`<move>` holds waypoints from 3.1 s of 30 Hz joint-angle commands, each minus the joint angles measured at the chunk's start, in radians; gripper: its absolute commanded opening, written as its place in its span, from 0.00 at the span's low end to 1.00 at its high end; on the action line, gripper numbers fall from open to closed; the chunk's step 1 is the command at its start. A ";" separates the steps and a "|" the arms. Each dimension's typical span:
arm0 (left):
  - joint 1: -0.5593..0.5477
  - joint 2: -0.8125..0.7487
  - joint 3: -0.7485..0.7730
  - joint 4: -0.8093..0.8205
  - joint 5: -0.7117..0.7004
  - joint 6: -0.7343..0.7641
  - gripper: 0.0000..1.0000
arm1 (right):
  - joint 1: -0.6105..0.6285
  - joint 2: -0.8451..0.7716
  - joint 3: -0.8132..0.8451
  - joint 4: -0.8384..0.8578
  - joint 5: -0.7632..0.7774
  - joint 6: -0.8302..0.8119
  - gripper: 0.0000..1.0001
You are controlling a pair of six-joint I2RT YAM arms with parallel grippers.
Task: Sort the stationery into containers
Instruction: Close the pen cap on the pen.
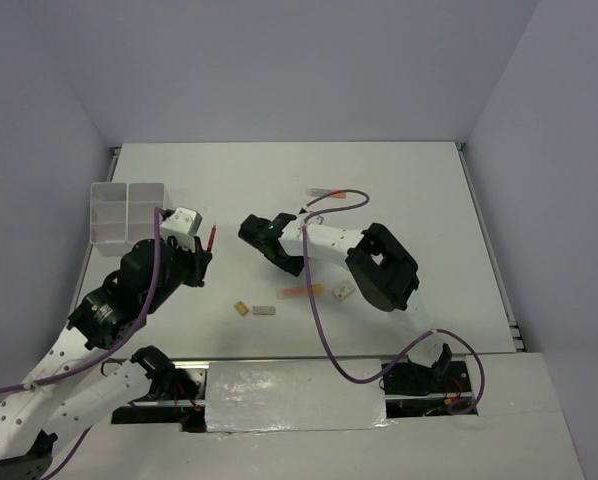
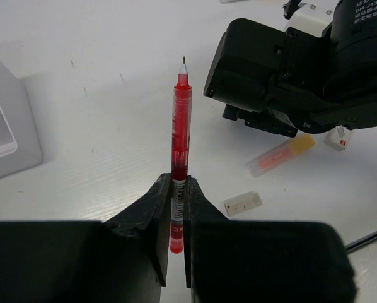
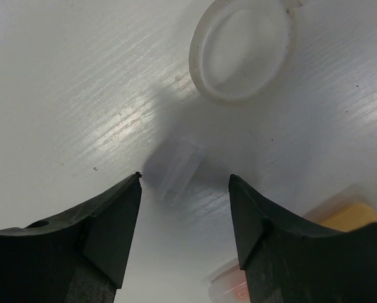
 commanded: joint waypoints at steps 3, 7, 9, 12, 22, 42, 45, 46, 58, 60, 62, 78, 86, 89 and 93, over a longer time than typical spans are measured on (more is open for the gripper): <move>-0.004 -0.001 -0.001 0.044 0.017 0.016 0.00 | -0.009 0.017 -0.033 -0.023 0.002 0.065 0.59; -0.004 -0.001 -0.004 0.044 0.018 0.017 0.00 | -0.012 0.028 -0.059 -0.015 -0.013 0.074 0.59; -0.004 0.002 -0.004 0.044 0.021 0.017 0.00 | -0.024 0.034 -0.065 0.000 -0.022 0.062 0.59; -0.004 0.004 -0.004 0.044 0.023 0.017 0.00 | -0.027 0.034 -0.074 0.009 -0.030 0.047 0.53; -0.004 0.005 -0.006 0.044 0.024 0.019 0.00 | -0.033 0.008 -0.137 0.069 -0.044 0.025 0.20; -0.003 0.022 -0.014 0.161 0.426 -0.027 0.00 | -0.027 -0.799 -0.648 0.847 -0.062 -0.726 0.00; -0.003 0.010 -0.055 0.278 0.584 -0.096 0.00 | -0.027 -0.954 -0.708 0.902 -0.047 -0.754 0.00; -0.003 0.005 -0.084 0.313 0.619 -0.111 0.00 | -0.026 -0.992 -0.737 0.917 -0.044 -0.771 0.00; -0.010 0.024 -0.241 0.815 0.902 -0.370 0.00 | 0.020 -1.245 -0.852 1.175 -0.044 -0.676 0.00; -0.010 0.033 -0.254 0.872 0.908 -0.386 0.00 | 0.039 -1.237 -0.855 1.209 -0.060 -0.682 0.00; -0.012 0.042 -0.264 0.924 0.917 -0.406 0.00 | 0.051 -1.224 -0.847 1.240 -0.100 -0.683 0.00; -0.017 0.057 -0.296 0.964 0.891 -0.412 0.00 | 0.197 -1.196 -0.832 1.335 -0.079 -0.734 0.00; -0.017 0.034 -0.305 0.949 0.825 -0.409 0.00 | 0.243 -1.213 -0.840 1.343 -0.025 -0.774 0.00; -0.015 0.027 -0.298 0.933 0.813 -0.401 0.00 | 0.243 -1.214 -0.837 1.333 -0.024 -0.777 0.00; -0.017 0.036 -0.288 0.918 0.808 -0.392 0.00 | 0.246 -1.220 -0.837 1.336 -0.019 -0.788 0.00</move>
